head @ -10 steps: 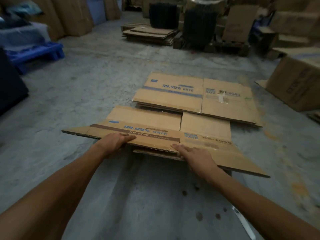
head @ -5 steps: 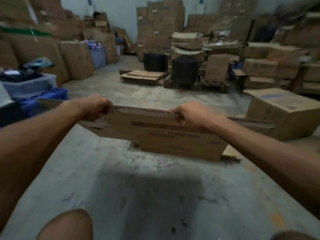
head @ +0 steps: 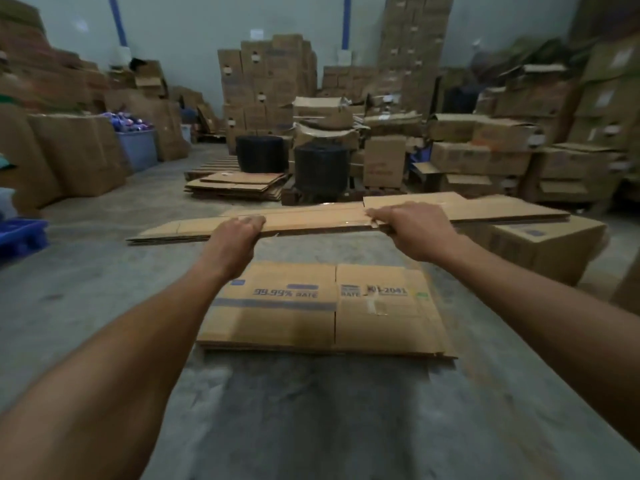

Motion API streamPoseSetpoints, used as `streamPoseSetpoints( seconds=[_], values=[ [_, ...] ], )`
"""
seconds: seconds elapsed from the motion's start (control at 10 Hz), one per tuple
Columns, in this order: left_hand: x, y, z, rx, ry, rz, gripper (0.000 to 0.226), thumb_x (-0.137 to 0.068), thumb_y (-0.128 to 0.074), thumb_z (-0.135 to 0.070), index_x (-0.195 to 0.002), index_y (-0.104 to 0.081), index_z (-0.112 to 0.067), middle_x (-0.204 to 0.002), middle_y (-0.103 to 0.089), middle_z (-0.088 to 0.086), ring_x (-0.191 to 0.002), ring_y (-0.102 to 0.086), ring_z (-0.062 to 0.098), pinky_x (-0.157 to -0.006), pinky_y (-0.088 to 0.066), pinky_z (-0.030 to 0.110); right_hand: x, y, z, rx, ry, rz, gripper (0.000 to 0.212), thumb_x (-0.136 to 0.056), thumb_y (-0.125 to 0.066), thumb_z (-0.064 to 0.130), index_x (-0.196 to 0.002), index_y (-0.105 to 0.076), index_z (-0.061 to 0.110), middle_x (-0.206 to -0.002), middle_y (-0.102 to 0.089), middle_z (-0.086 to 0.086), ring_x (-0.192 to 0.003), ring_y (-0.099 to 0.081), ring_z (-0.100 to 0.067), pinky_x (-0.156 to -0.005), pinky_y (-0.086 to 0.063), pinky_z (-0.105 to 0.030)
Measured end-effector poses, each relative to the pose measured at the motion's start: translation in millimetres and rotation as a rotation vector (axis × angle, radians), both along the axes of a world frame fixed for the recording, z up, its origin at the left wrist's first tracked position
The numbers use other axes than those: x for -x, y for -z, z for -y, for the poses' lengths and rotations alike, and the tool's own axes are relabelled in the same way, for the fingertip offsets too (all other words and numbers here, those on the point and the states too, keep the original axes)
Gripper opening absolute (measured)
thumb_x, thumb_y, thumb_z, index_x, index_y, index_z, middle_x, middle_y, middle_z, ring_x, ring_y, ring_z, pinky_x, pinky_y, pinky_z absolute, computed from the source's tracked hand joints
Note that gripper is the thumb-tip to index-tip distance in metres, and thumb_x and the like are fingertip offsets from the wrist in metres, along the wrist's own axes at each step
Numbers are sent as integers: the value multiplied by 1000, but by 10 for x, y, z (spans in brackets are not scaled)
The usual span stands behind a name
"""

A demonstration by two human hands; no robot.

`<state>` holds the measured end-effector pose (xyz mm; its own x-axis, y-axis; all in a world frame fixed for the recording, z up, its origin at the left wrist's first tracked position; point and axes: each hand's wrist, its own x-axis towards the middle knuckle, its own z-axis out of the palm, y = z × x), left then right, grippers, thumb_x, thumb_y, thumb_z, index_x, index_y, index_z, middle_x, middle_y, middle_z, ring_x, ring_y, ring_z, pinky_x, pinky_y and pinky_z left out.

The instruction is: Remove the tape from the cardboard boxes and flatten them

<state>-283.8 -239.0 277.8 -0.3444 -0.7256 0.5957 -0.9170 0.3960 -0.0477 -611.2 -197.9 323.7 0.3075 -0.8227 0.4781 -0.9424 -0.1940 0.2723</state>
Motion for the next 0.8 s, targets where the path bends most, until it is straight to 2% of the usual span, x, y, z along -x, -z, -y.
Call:
streamPoseSetpoints(
  seconds=[0.1,0.2,0.3,0.4,0.5,0.6,0.7,0.8],
  values=[
    [287,857,676,-52,-100,101,50,-91,-51,-1,-140,-48,-7,-134,-58,19,-116,-55,44,-98,-45,52,254,920,577,-35,80,-8,53,-97,-54,30,-146,-36,35,-126,-61,1,-102,-60,-25,-72,-50,-37],
    [440,1700,1166,-244,-178,237,62,-91,-53,-5,-150,-32,-9,-148,-44,16,-128,-44,44,-106,-38,49,357,1949,1080,-217,159,32,68,-92,-58,30,-151,-25,30,-150,-41,-5,-127,-46,-31,-100,-43,-47],
    [326,2632,1483,-608,-135,313,72,-99,-51,-35,-157,-13,-15,-162,-20,12,-142,-28,38,-115,-28,41,322,3061,1434,-604,164,111,86,-91,-55,56,-157,-6,31,-166,-10,-8,-148,-17,-36,-117,-23,-55],
    [54,3491,1408,-875,-77,227,126,-63,-40,-94,-157,6,-25,-165,12,2,-152,3,30,-119,-14,50,284,3926,1434,-885,190,146,147,-40,-37,105,-152,25,33,-155,39,-3,-145,31,-37,-116,12,-60],
    [22,3850,1290,-727,-106,199,138,-48,-25,-103,-156,11,-26,-164,18,-2,-152,10,29,-118,-10,58,290,4202,1372,-745,164,219,143,-42,-27,109,-152,25,34,-156,40,-1,-143,38,-33,-116,17,-60],
    [86,3915,1323,-645,-141,198,124,-58,-17,-95,-156,11,-26,-164,18,-2,-152,9,29,-118,-10,57,279,4224,1379,-649,168,273,123,-60,-17,103,-156,12,33,-163,28,0,-147,31,-30,-118,13,-58],
    [89,3830,1334,-743,-194,221,123,-63,-31,-94,-156,15,-27,-163,20,-2,-152,9,30,-119,-12,57,210,4167,1401,-704,214,313,118,-63,-12,101,-157,7,33,-165,23,0,-149,27,-29,-119,10,-58],
    [192,3629,1456,-879,-175,255,119,-77,-57,-75,-156,14,-24,-164,18,1,-152,8,33,-120,-14,55,213,3963,1521,-832,248,349,116,-65,-16,99,-158,1,33,-166,15,-1,-152,16,-31,-119,2,-61]
  ],
)
